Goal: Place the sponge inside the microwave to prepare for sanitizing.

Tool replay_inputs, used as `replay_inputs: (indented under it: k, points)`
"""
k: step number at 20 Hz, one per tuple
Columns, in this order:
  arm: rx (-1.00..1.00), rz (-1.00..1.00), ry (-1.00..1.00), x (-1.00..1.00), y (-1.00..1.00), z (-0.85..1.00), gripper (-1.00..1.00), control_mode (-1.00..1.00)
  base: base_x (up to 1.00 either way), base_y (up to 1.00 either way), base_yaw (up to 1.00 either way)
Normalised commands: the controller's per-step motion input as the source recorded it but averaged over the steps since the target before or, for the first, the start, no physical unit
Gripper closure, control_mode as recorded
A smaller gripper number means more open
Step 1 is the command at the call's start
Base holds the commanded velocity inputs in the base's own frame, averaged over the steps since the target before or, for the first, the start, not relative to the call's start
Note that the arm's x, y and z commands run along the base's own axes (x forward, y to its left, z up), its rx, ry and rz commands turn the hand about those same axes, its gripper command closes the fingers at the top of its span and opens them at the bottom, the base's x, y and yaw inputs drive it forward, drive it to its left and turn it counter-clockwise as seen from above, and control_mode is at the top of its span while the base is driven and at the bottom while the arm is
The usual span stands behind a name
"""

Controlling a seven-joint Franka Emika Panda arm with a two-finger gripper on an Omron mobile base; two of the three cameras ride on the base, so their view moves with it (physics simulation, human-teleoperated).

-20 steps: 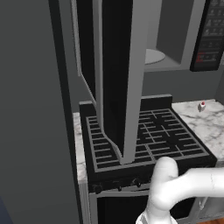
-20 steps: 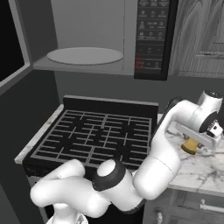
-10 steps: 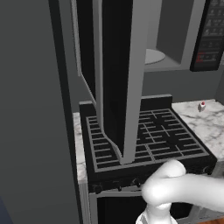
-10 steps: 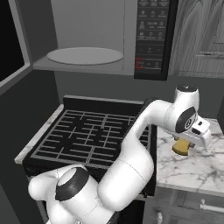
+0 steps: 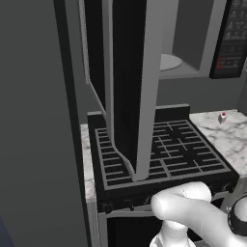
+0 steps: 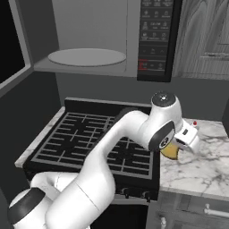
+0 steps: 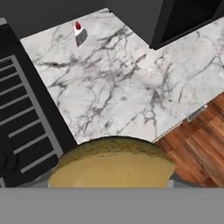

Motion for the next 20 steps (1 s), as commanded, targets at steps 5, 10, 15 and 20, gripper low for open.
replay_inputs:
  k: [5,10,15,20]
  points:
    - [-0.03,0.25,-0.09,0.00,0.62,0.15,1.00,-1.00,0.00,0.00,0.00]
    - [-0.09,0.32,-0.16,0.00,0.57,0.13,1.00,-1.00,0.00,0.00,0.00]
    - [-0.11,0.41,-0.12,0.00,0.55,0.21,1.00,-1.00,0.00,0.00,0.00]
    - [-0.19,0.33,-0.01,-0.10,0.78,0.49,1.00,-1.00,0.00,0.00,0.00]
